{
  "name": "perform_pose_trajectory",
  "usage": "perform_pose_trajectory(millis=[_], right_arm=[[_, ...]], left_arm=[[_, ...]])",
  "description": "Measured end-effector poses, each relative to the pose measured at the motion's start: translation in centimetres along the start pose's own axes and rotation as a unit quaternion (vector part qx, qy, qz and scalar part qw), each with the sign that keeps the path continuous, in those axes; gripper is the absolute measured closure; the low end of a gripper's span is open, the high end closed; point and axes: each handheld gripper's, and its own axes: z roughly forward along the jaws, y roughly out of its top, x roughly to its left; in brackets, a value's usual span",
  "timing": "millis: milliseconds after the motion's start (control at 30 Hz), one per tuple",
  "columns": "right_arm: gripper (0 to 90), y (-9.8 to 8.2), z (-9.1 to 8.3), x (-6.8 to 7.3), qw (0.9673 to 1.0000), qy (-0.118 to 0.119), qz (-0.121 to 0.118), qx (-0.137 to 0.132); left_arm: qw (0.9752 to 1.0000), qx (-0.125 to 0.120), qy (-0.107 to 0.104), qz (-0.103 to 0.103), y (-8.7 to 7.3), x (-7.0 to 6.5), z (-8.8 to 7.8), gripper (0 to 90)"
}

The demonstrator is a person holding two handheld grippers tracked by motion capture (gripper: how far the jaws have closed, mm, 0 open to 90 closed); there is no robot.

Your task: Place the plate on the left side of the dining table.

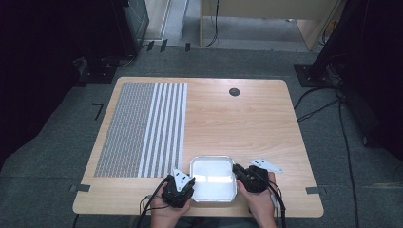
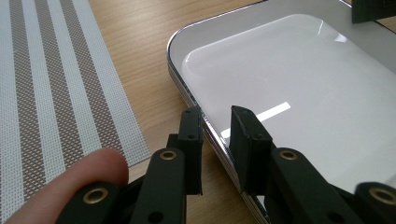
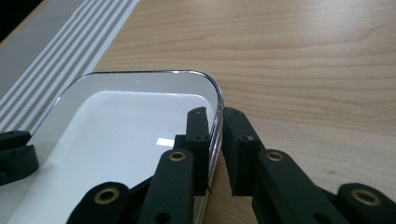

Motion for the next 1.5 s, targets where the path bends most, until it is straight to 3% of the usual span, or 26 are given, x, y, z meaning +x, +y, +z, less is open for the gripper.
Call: perform_pose_trajectory(millis=[133, 267, 500, 600, 900, 1133, 1333, 1500], right_arm=[[84.8, -0.1, 0.1, 0.2, 1.0000, -0.006, 0.002, 0.000], [86.5, -0.2, -0.1, 0.5, 0.9995, -0.016, 0.027, -0.009], [87.7, -0.2, -0.1, 0.6, 0.9987, -0.022, 0.045, -0.012], [90.0, -0.1, -0.4, 0.4, 0.9969, -0.010, 0.074, -0.023], [90.0, 0.2, -1.1, 0.2, 0.9951, 0.003, 0.092, -0.036], [90.0, 0.2, -1.4, 0.2, 0.9955, -0.004, 0.086, -0.040], [87.8, 0.2, -0.9, 0.8, 0.9980, -0.032, 0.044, -0.033], [84.7, 0.0, -0.3, 0.8, 0.9984, -0.042, 0.033, -0.019]], left_arm=[[1.0000, -0.003, 0.005, 0.005, 0.0, -0.1, 0.0, 76.7], [0.9999, -0.007, 0.006, 0.005, 0.1, -0.1, -0.1, 78.8], [1.0000, -0.007, 0.005, 0.001, 0.1, 0.0, 0.0, 78.5], [1.0000, -0.004, 0.006, 0.003, 0.1, -0.1, 0.1, 77.6], [1.0000, -0.004, 0.006, 0.005, 0.1, -0.2, 0.3, 75.4], [0.9996, -0.011, 0.019, 0.019, 0.2, -0.6, 0.1, 72.1], [0.9990, -0.010, 0.028, 0.032, 0.2, -1.0, 0.2, 70.2], [0.9990, -0.008, 0.029, 0.034, 0.2, -0.9, 0.3, 70.6]])
